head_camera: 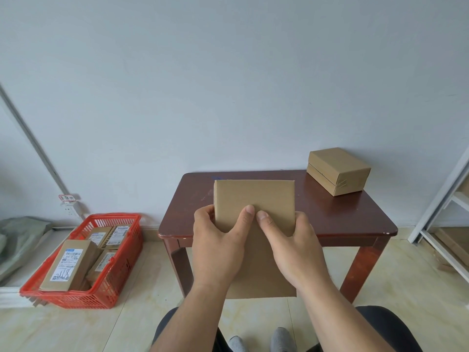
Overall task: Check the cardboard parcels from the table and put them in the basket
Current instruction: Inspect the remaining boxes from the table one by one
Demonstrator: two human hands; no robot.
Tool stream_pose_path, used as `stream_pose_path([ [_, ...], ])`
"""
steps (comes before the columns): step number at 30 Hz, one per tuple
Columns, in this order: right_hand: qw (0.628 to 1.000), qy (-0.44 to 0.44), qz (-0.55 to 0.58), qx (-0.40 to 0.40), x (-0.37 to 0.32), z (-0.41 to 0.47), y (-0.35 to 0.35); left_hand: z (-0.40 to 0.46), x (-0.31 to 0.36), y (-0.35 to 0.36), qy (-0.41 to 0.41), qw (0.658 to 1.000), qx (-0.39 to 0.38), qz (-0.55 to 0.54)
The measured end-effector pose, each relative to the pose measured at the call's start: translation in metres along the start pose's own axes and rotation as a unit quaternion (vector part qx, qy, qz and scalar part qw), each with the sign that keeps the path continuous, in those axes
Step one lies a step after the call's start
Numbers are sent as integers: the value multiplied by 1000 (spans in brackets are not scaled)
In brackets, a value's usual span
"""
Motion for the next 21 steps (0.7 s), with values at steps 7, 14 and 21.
stream_pose_path([
  [7, 1000, 10, 2, 9, -10, 2, -4, -6, -4, 3, 6, 1000, 11, -4],
  [14, 999, 15, 45, 18, -11, -3, -4, -6, -2, 2, 40, 999, -10, -22],
  [21, 997, -8, 70, 13, -10, -5, -5, -2, 1, 5, 12, 998, -22, -50],
])
Point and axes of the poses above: each hand's wrist, its own z-axis towards the middle knuckle, its own y-axis out of the palm, x = y × z, the point moved 1 cm from there along z, towards the middle knuckle, and after that the axes turned 12 degrees about x, right-handed, at the moved point
